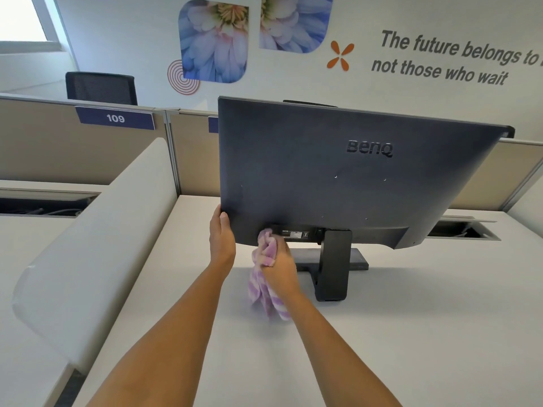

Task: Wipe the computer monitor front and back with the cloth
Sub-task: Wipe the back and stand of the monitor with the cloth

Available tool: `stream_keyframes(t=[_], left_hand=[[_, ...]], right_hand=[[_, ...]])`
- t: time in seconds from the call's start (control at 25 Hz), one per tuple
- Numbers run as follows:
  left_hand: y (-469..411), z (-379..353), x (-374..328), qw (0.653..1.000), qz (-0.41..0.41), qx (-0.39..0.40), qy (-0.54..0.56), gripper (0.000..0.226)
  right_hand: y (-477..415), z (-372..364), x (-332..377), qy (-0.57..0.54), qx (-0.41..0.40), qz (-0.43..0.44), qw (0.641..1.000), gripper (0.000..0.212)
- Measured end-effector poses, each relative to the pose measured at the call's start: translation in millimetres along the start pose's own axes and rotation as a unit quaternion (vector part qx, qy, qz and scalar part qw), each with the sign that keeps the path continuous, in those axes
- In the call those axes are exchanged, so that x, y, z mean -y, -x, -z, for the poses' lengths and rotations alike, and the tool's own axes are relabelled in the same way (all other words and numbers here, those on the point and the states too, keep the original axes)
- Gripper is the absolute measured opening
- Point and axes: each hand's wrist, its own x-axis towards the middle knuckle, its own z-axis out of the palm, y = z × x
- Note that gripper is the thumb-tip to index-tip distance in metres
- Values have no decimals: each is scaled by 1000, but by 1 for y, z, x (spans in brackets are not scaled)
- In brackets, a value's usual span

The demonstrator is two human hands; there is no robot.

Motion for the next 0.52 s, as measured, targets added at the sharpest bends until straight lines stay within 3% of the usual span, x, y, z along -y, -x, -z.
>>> stream_keyframes(t=[0.08,0.12,0.2,0.28,0.36,0.44,0.52], left_hand=[[3,-1,-1,1000,4,4,-10,43],[6,-2,-3,1000,5,1,-16,44],[12,-5,-4,1000,1,-21,-21,44],[20,-10,-3,998,-2,-51,-25,43],[30,-18,2,996,10,-82,-23,43],[41,-28,7,994,34,-99,-14,43],[53,-42,11,994,59,-92,-14,44]], right_hand=[[1,18,-9,79,75,-17,994,43],[6,24,-10,52,53,-15,997,43],[17,34,-12,-93,-93,-27,991,36],[23,46,-12,-184,-273,-75,941,19],[20,68,-26,-254,-382,-158,874,19],[13,92,-50,-333,-419,-235,811,32],[11,114,-76,-354,-421,-275,788,39]])
